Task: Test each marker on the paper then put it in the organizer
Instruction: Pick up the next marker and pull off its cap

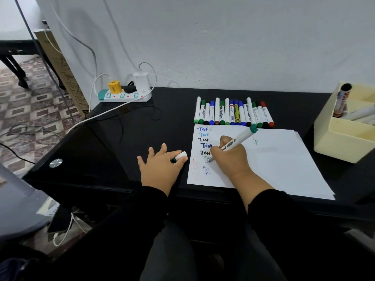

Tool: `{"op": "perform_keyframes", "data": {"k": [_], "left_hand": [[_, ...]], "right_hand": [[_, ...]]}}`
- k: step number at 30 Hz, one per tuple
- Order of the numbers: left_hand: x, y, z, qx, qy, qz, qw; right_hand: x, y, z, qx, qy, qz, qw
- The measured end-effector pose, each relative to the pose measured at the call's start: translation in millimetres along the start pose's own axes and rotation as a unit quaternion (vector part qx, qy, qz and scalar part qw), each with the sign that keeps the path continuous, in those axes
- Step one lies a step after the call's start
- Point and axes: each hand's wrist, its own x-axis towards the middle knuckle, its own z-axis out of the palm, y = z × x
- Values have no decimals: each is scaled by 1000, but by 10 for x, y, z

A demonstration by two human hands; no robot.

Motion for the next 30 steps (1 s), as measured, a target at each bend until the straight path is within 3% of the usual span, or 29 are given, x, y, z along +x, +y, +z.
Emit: {"op": "perform_keyframes", "data": {"k": [13, 18, 22, 26, 30], "left_hand": [[-10, 5, -4, -7, 0, -5, 1000], [-16, 10, -16, -14, -6, -6, 1000], [-19, 11, -36, -21, -11, -5, 1000], [-52, 30, -91, -81, 0, 8, 997], [-74, 81, -200, -178, 15, 47, 983]], "right_hand": [[-14, -33, -30, 9, 0, 6, 1000], [63, -64, -100, 123, 36, 89, 988], [195, -120, -214, 217, -2, 194, 957], [265, -148, -289, 248, -50, 237, 938], [285, -201, -315, 230, -60, 205, 949]]}}
